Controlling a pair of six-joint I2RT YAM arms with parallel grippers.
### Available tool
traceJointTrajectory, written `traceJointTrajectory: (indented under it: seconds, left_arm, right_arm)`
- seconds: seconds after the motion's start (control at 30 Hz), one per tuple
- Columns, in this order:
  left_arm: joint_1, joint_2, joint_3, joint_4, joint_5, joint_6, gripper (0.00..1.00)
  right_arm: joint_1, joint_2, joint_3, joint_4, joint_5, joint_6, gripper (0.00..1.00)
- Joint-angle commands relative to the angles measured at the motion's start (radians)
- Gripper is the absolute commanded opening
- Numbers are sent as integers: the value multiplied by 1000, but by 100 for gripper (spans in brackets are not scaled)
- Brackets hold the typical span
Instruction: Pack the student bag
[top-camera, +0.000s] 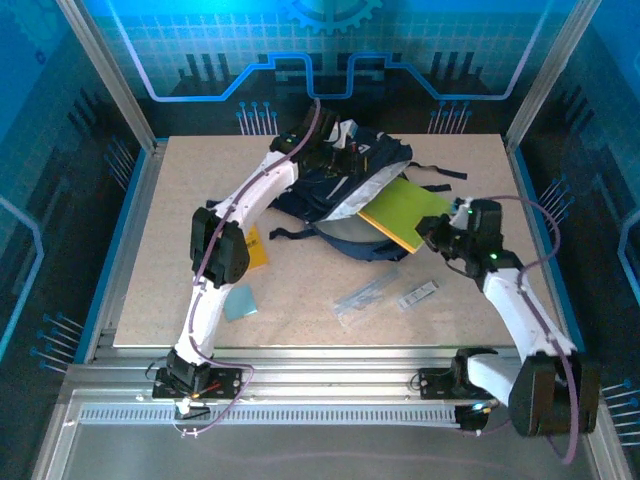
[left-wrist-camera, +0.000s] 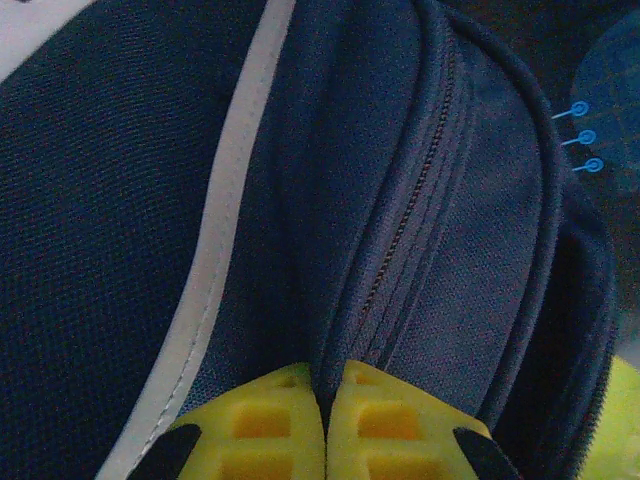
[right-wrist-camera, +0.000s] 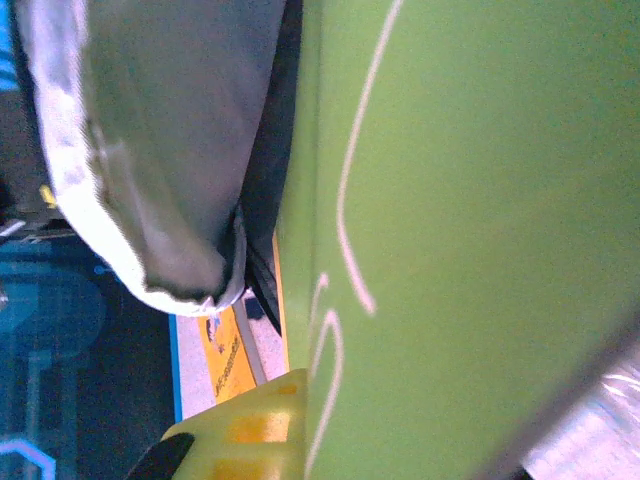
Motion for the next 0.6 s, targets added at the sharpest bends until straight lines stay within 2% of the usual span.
traceJointTrajectory:
  seconds: [0.0,0.13,0.37,0.57]
  left_arm:
    - [-16,-97,4,105,76,-63,0]
    - [-16,-106,4,102,71,-59,0]
    - [-16,-117,1,102,71,-53,0]
    - [-10,-123,-14,120,64,-64,0]
  right_arm:
    - [84,131,44,263,116,75,0]
    - [167,337,110,458,159,107,0]
    - [235,692,338,611,-1,117,0]
    - [246,874,495,480,-46,96,0]
